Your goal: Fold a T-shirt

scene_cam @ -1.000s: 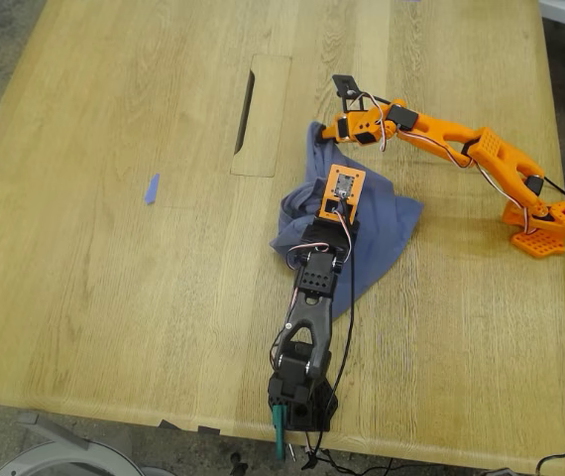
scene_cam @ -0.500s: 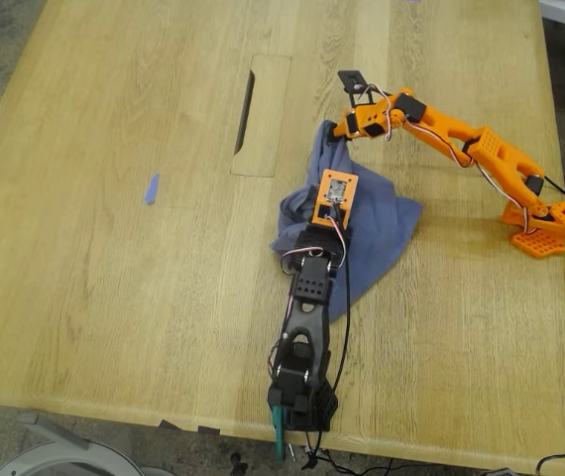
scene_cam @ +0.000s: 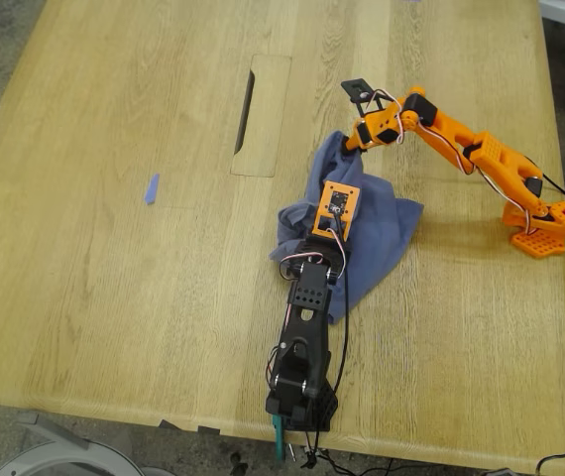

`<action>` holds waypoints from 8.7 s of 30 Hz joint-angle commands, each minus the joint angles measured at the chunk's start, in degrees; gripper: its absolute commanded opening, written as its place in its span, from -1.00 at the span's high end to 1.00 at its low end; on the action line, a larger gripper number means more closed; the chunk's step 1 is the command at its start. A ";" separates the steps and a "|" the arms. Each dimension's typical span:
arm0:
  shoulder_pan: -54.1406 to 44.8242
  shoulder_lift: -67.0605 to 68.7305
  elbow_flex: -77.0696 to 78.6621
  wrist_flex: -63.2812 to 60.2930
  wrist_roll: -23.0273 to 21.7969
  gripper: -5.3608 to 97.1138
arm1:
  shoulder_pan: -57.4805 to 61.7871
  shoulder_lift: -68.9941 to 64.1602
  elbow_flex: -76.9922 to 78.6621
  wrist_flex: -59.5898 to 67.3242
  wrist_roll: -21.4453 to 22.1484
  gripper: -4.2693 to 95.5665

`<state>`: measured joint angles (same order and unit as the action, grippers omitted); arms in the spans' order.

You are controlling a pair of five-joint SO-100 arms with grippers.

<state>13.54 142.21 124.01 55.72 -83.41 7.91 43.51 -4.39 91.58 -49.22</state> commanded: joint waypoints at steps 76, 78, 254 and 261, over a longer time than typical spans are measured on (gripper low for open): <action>30.50 7.65 8.96 7.65 -4.75 0.87 | -23.38 94.22 141.42 -34.98 2.37 0.92; 31.46 9.23 9.32 9.40 -4.83 0.87 | -23.99 95.62 142.38 -33.66 2.37 0.92; -33.22 46.67 48.16 5.19 -29.97 0.90 | -23.03 88.07 131.40 -23.82 3.69 0.91; -35.24 50.54 40.61 14.41 -29.18 0.89 | -19.60 89.65 125.68 -15.82 4.31 0.91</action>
<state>-21.09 191.87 171.56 68.20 -113.20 -12.92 131.31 125.24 74.27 -45.26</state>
